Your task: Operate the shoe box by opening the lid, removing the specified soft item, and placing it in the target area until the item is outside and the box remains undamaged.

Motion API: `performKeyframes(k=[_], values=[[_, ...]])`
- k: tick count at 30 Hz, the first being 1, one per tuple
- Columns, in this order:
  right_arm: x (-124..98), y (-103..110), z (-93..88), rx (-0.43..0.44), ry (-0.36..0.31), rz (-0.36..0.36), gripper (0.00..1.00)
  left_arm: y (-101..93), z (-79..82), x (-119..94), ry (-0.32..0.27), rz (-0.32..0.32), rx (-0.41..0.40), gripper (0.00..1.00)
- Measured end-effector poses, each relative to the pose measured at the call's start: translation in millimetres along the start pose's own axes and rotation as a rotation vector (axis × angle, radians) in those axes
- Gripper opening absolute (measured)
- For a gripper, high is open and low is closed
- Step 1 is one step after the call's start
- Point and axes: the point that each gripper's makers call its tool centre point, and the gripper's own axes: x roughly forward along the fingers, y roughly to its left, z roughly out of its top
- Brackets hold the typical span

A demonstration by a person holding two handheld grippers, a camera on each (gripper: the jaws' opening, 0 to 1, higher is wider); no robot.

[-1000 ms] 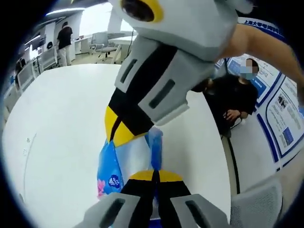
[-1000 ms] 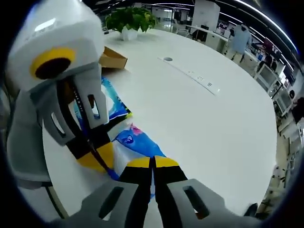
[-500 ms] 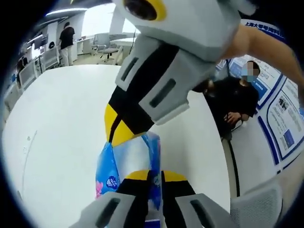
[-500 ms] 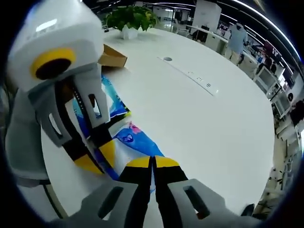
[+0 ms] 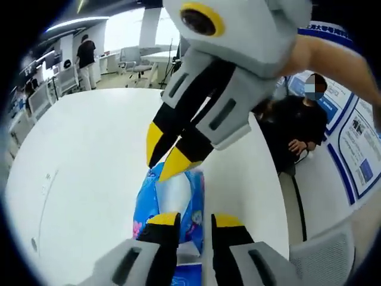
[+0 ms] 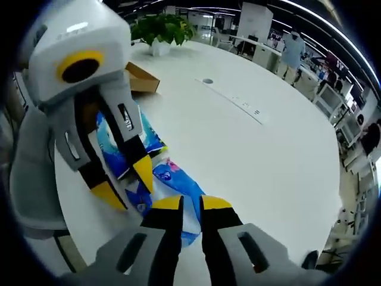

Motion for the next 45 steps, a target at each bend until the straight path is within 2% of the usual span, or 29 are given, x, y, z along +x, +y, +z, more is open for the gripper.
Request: performKeyframes(k=[5,8,14,19,25,27,28,30,33,37,45], values=[[-10.6,5.1,5.9,0.008,-0.025,-0.014,0.17,0.1,-0.4,-15.0,-0.024,0.023,-0.038,0.25],[-15.5,7.6,7.0,0.017,-0.031,-0.02,0.21,2.2,1.1,-25.0,-0.059,0.045,-0.063,0.28],[-25.4,15.0,9.3,0.035,-0.05,-0.026,0.29,3.5,-0.7,-45.0,-0.095,0.081,-0.065,0.36],[-37.3,23.7,16.2,0.071,-0.091,-0.031,0.36,0.3,-5.0,-66.1,-0.134,0.109,-0.07,0.44],[-49.5,33.7,22.0,0.074,-0.124,-0.039,0.43,-4.1,-9.0,-93.0,-0.188,0.138,-0.087,0.51],[-54.3,38.0,25.0,0.073,-0.139,-0.038,0.45,-3.5,-9.0,-102.5,-0.21,0.159,-0.094,0.52],[-57.1,40.2,26.7,0.072,-0.147,-0.04,0.46,0.9,-6.1,-111.1,-0.245,0.197,-0.102,0.52],[-60.4,42.5,29.3,0.071,-0.16,-0.04,0.48,-1.2,-8.0,-123.1,-0.253,0.198,-0.101,0.54],[-65.4,47.9,33.6,0.072,-0.176,-0.038,0.5,4.4,-6.7,-140.7,-0.289,0.253,-0.09,0.56],[-72.1,55.7,39.3,0.063,-0.195,-0.037,0.54,5.2,-12.1,-159.6,-0.319,0.276,-0.112,0.6],[-84.2,73.2,56.4,0.044,-0.232,-0.02,0.61,5.8,-37.4,-197.0,-0.367,0.331,-0.164,0.68]])
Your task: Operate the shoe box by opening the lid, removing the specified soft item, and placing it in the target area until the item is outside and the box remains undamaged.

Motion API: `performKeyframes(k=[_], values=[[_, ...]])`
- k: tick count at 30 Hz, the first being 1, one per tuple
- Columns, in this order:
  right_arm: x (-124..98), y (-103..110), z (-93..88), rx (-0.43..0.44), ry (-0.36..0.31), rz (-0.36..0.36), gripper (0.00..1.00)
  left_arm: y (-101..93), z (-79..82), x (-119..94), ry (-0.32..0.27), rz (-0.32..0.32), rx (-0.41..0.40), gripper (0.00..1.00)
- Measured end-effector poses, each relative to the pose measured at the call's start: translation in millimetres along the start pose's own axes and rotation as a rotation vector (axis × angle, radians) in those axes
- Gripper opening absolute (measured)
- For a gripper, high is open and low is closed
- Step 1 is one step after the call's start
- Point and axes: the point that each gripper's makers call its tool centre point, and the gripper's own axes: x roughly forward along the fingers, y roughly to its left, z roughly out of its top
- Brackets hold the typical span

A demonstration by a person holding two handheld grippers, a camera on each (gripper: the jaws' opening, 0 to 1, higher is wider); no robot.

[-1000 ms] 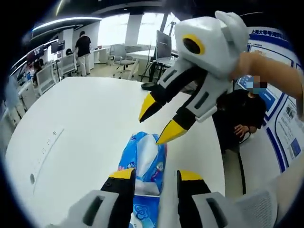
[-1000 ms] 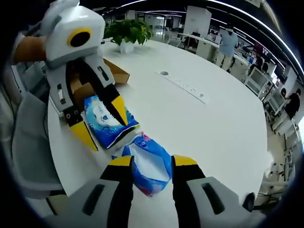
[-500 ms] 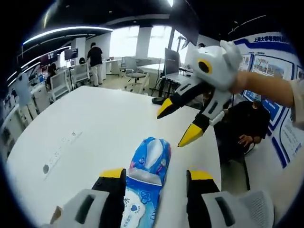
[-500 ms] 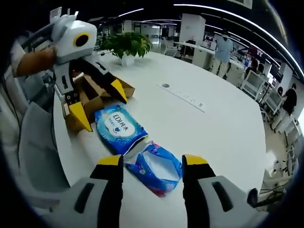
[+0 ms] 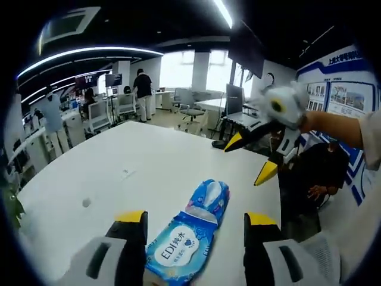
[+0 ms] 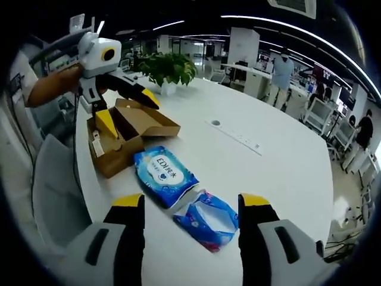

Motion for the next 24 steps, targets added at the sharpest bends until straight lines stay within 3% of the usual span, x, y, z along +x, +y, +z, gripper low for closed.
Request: performKeyframes(k=[14,21,24], values=[[3.3,40.2,31.9,-0.061,-0.04,0.078,0.71,14.8,-14.5,-60.1,-0.064,0.068,-0.006,0.81],[10.1,58.5,45.6,-0.1,-0.055,0.125,0.71,24.0,-43.2,-89.2,-0.053,0.116,-0.034,0.87],[14.8,64.7,47.5,-0.116,-0.05,0.147,0.72,25.8,-52.7,-104.4,-0.075,0.13,-0.057,0.9]])
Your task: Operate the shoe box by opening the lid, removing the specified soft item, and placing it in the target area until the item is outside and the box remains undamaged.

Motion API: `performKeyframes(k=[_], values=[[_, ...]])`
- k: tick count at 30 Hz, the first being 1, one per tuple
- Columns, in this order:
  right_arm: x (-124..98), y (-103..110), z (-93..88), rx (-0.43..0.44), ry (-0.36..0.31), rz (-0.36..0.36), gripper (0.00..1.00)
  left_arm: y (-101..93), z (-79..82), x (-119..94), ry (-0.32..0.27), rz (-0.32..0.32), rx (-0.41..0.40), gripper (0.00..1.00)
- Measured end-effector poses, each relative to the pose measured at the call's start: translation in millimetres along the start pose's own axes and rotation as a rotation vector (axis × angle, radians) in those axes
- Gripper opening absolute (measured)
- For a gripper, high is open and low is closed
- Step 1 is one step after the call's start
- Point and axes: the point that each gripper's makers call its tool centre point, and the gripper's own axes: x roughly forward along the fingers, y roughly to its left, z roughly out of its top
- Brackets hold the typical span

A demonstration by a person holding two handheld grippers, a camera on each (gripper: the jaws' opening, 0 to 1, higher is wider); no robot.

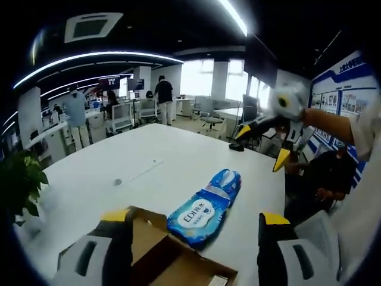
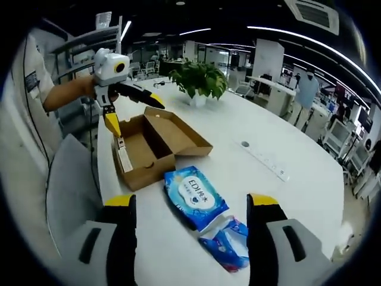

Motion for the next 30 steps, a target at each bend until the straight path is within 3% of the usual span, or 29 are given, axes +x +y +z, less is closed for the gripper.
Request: performKeyframes(k=[7,25,30], values=[[17.7,18.8,7.7,-0.062,0.019,0.07,0.73,7.3,-15.0,-31.4,-0.02,0.04,-0.024,0.98],[58.7,56.9,30.1,-0.188,0.041,0.206,0.73,43.7,-54.4,-109.5,-0.098,0.211,-0.11,0.99],[72.7,68.3,32.1,-0.22,0.055,0.242,0.73,48.4,-70.5,-125.2,-0.09,0.249,-0.123,0.99]])
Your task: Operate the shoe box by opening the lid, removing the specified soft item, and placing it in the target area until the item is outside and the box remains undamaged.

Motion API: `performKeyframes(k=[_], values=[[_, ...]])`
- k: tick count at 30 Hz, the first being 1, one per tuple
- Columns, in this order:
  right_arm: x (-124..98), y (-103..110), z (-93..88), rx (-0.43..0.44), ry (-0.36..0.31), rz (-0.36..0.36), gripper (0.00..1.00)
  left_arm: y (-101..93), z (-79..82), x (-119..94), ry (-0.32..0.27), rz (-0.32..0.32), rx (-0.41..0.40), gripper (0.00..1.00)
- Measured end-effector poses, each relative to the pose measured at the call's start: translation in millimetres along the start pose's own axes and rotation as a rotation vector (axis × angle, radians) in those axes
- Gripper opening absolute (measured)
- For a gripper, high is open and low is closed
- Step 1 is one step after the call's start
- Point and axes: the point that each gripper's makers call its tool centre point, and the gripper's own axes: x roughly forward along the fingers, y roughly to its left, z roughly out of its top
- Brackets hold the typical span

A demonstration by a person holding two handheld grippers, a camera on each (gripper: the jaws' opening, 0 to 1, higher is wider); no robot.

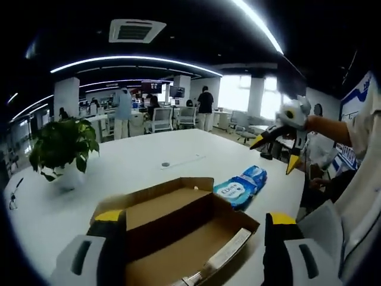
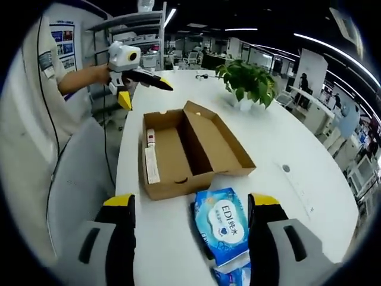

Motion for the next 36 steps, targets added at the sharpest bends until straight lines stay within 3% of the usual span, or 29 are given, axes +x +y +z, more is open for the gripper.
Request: performKeyframes(k=[7,13,36], values=[[24.7,9.0,7.4,-0.042,0.017,0.051,0.72,20.4,-21.6,-20.5,0.022,0.072,-0.027,0.99],[47.6,18.1,8.7,-0.068,0.034,0.1,0.71,30.9,-31.0,-31.5,0.021,0.111,-0.046,0.98],[127.7,35.2,0.1,-0.126,0.103,0.251,0.61,49.2,-56.9,-48.3,0.039,0.18,-0.087,0.97]])
